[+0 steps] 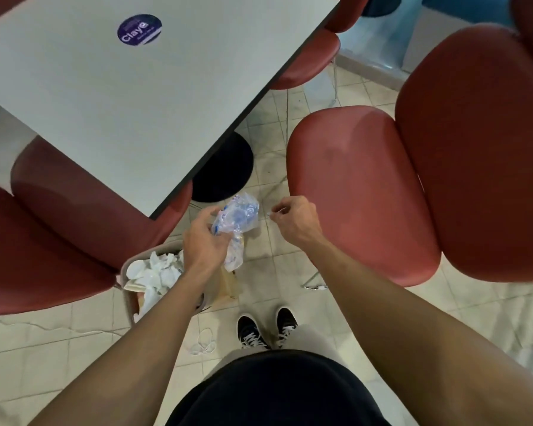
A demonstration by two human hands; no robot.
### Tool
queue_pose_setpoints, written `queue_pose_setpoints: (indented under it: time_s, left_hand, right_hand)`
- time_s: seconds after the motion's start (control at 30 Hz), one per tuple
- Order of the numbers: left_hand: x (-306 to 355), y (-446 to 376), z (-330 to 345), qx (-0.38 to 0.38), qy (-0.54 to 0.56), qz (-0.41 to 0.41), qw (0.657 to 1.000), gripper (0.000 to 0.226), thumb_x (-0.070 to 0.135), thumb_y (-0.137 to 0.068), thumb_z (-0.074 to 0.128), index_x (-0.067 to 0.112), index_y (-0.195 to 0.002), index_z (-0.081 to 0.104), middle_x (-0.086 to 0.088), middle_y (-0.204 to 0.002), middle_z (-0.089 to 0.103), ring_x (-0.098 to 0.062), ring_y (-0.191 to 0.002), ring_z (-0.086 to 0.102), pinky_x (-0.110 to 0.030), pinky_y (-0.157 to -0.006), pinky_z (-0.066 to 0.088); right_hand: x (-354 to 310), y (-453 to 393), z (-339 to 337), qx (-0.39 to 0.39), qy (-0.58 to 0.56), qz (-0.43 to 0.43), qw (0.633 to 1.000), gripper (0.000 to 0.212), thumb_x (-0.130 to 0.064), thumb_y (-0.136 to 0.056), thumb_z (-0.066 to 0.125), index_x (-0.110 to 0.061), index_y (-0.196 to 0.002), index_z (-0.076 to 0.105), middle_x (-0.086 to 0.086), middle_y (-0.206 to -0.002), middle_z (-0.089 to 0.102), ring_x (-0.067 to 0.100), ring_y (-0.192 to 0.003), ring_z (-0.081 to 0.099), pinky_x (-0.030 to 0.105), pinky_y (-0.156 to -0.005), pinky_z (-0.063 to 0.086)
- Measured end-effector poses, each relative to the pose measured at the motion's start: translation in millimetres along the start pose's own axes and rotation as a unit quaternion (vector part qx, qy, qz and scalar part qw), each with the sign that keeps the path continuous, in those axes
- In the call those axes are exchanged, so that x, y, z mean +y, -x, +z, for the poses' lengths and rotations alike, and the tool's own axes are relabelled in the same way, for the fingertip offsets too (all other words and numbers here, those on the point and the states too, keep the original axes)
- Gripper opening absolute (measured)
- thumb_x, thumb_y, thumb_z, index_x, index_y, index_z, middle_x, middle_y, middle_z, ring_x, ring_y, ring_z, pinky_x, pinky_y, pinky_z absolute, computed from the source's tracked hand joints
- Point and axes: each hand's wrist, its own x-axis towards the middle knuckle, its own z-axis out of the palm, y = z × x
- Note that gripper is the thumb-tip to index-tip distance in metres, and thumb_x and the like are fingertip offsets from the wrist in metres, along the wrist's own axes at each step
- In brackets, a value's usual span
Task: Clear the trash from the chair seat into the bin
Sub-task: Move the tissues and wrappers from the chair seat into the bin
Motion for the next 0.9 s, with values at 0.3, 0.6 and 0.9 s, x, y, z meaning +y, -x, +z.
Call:
queue_pose_setpoints:
  time_s: [0.3,0.6,0.9]
  left_hand:
    - [-42,15,-44,0.081,0.056,-0.044,0.994,0.044,0.008,-0.075,0.078,0.014,-0.116,0.064,0.007,-0.101,0.063,-0.011,-0.091,0.059,-0.015,-0.078,0.040]
    - [-130,24,-112,0.114,0.000,-0.098,0.989,0.027,0.008,-0.080,0.071,0.013,-0.106,0.071,0.002,-0.090,0.069,-0.018,-0.080,0.061,-0.018,-0.068,0.039]
    - [-209,11,-118,0.049,-0.012,-0.158,0.986,0.026,0.009,-0.082,0.062,0.022,-0.103,0.062,-0.001,-0.081,0.064,-0.021,-0.070,0.060,-0.026,-0.063,0.046]
  right_hand:
    - [-22,14,29,-0.063,0.053,-0.060,0.995,0.005,-0.022,-0.085,0.070,-0.018,-0.083,0.070,-0.006,-0.074,0.064,0.013,-0.074,0.062,0.024,-0.066,0.049]
    - [-45,43,108,-0.155,0.067,-0.050,0.984,0.019,-0.014,-0.082,0.067,-0.025,-0.067,0.064,-0.014,-0.062,0.057,0.009,-0.064,0.056,0.027,-0.062,0.048]
    - [-50,66,203,-0.150,0.149,0.003,0.977,0.023,-0.007,-0.082,0.056,-0.016,-0.086,0.076,0.007,-0.088,0.072,0.023,-0.081,0.065,0.026,-0.069,0.050]
